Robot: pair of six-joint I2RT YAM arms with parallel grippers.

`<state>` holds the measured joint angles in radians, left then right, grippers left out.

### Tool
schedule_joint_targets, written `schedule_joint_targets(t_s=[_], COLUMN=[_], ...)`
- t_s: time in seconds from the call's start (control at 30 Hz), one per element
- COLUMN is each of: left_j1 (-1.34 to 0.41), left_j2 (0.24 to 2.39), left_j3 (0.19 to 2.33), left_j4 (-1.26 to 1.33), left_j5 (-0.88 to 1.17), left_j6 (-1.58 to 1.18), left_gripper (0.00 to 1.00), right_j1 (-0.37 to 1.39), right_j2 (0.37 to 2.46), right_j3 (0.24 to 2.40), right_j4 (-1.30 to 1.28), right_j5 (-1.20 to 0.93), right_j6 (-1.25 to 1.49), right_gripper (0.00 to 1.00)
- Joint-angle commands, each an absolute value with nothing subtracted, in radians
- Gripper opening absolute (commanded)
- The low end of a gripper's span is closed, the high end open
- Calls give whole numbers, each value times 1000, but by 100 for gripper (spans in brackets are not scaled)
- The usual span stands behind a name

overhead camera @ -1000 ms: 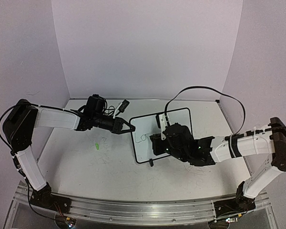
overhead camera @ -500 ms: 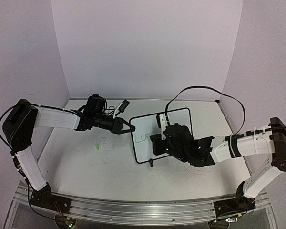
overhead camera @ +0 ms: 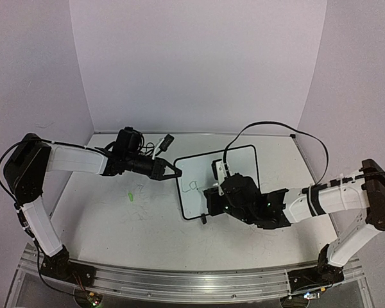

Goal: Write a sentence on the whiteboard

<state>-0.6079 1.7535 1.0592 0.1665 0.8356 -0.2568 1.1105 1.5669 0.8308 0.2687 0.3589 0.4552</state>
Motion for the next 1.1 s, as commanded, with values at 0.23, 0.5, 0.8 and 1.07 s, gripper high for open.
schedule_joint_targets(t_s=[0.23,0.5,0.8,1.07], left_j1=[-611,-610,-609,-610], left_j2=[1712,1710,1707,1706], left_j3=[1072,1072,1069,1069], left_j4=[152,152,152,152], left_j5=[881,883,884,884], left_j6=[-264,-262,-262,-261], left_gripper=[0,0,0,0], right_j1=[1109,1093,1068,1065], right_j2=[1543,1539,1540,1521], right_j3=[853,873,890,891], right_j4=[264,266,272,270], right_j5=[431,456,466,483], right_j6=[460,447,433,425], right_gripper=[0,0,0,0])
